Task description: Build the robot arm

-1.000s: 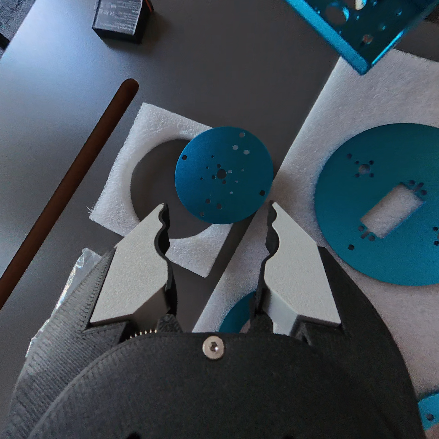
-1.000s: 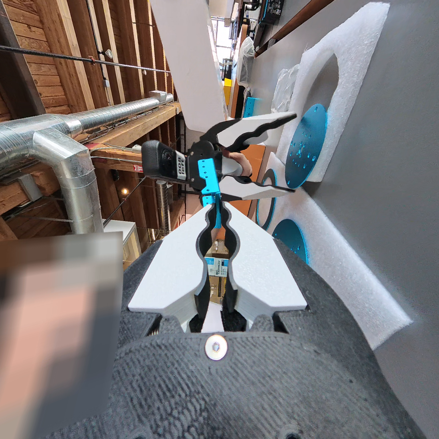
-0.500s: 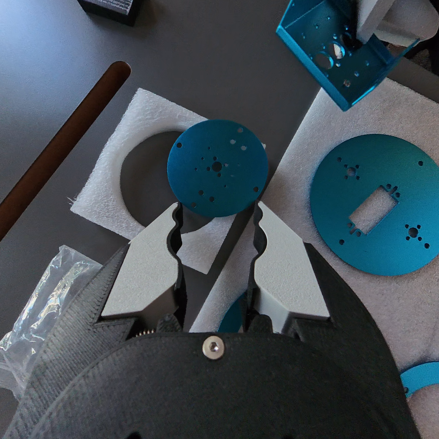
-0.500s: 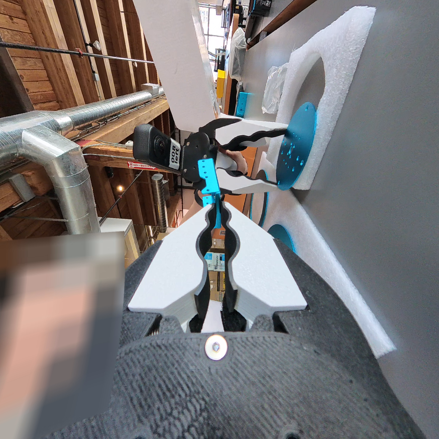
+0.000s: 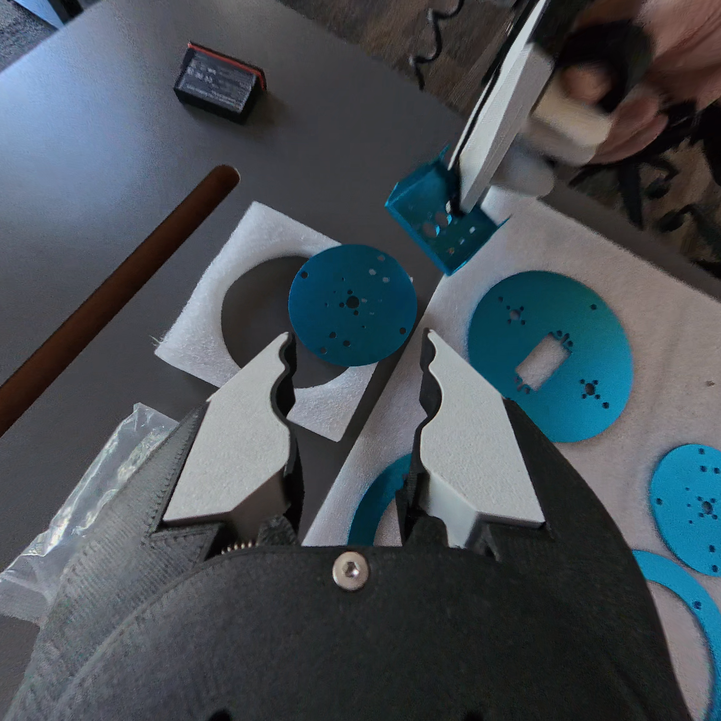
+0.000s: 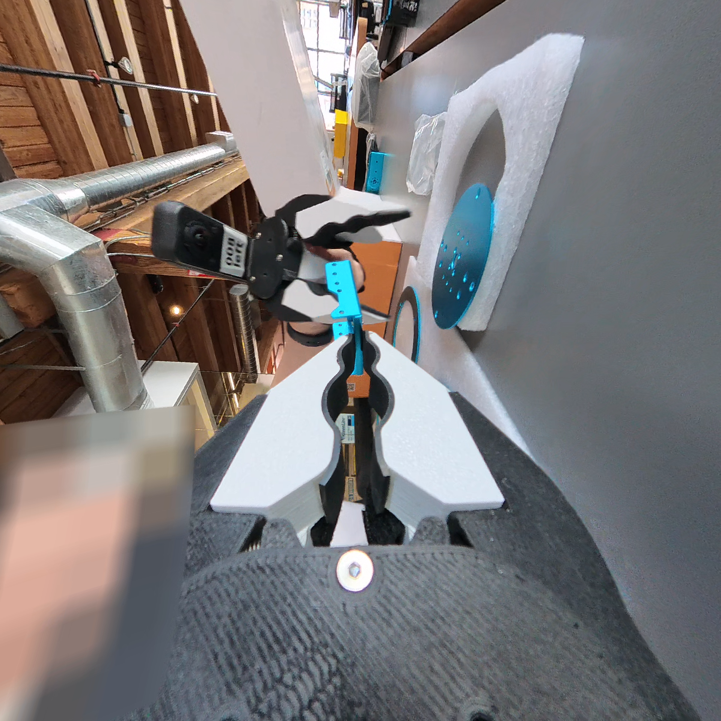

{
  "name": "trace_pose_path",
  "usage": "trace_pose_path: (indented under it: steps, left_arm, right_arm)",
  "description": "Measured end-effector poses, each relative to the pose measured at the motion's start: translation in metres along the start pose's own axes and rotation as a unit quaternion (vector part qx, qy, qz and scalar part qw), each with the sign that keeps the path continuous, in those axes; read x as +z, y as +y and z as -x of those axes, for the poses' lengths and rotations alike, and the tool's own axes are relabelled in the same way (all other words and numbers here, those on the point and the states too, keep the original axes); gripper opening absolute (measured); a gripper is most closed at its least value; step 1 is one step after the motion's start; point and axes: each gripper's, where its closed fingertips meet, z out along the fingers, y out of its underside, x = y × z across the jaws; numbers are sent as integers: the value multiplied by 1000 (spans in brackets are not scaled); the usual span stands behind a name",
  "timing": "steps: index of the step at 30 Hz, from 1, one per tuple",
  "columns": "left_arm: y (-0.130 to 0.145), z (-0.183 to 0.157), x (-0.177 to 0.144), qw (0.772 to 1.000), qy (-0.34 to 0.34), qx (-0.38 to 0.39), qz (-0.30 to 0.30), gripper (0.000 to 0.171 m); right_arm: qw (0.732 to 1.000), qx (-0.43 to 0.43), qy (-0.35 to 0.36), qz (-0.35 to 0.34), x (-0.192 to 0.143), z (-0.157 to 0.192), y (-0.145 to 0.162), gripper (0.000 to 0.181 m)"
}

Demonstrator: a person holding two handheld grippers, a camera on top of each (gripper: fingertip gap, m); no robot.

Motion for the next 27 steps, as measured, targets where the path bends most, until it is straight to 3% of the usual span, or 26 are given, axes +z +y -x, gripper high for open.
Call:
trace_pose_path:
  steps: [3, 5, 9, 13, 19, 22, 25, 27]
  left_arm:
    - [-21, -3, -19, 996, 55, -51, -49, 57]
    - [-28, -5, -28, 993, 88, -52, -67, 69]
    - [-22, -7, -29, 995, 60, 71, -26, 72]
    - [-22, -16, -19, 978, 31, 206, 25, 67]
    - [-27, -13, -11, 965, 32, 252, 58, 76]
    - [-28, -16, -8, 959, 31, 275, 55, 69]
    - [-25, -19, -7, 954, 33, 293, 55, 49]
    - [-25, -22, -7, 953, 32, 298, 53, 48]
  right_arm:
    - [1000, -2, 15, 10, 9, -6, -5, 1]
    - [1000, 1, 19, 17, 15, -9, -8, 1]
    - [999, 2, 39, 33, 22, -14, -12, 1]
    - [998, 6, 43, 55, 29, -13, -10, 1]
    - [997, 6, 35, 73, 34, -4, -6, 1]
    - [996, 7, 29, 87, 36, -1, -1, 1]
    - [996, 11, 12, 88, 37, 6, 0, 1]
    - [996, 10, 14, 90, 37, 5, 1, 1]
